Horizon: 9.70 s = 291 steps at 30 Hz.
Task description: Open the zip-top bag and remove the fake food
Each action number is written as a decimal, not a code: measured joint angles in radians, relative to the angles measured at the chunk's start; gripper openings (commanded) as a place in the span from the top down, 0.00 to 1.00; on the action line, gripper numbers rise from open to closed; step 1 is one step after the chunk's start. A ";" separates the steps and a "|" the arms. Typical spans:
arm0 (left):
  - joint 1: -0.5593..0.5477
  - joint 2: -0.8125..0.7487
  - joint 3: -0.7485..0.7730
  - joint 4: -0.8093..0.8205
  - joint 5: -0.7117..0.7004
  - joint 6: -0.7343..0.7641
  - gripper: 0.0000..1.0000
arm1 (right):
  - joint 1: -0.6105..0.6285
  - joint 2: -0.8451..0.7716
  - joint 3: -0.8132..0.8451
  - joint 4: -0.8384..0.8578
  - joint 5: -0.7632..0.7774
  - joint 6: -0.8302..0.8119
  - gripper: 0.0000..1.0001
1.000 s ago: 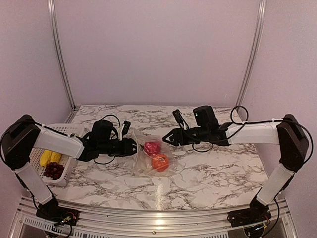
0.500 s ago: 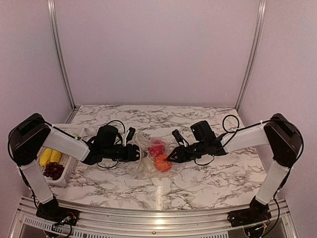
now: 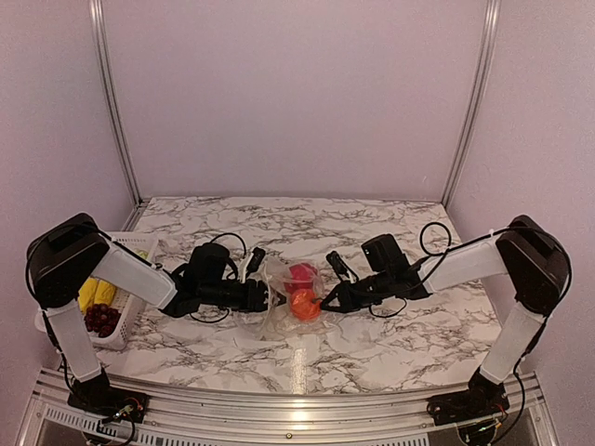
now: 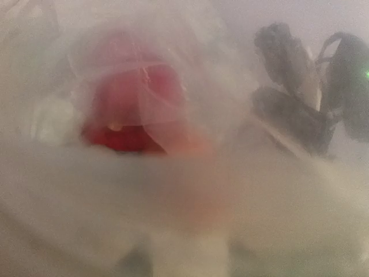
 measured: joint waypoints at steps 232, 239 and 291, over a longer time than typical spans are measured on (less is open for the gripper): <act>-0.028 0.109 0.357 -0.552 -0.212 0.216 0.49 | 0.047 0.238 0.174 0.126 -0.024 0.055 1.00; 0.008 -0.048 0.273 -0.624 -0.206 0.229 0.48 | -0.005 0.195 0.071 0.139 0.018 0.067 1.00; 0.988 -0.862 -0.027 -1.196 -0.261 0.131 0.01 | -0.061 -0.150 -0.039 0.214 -0.043 0.012 1.00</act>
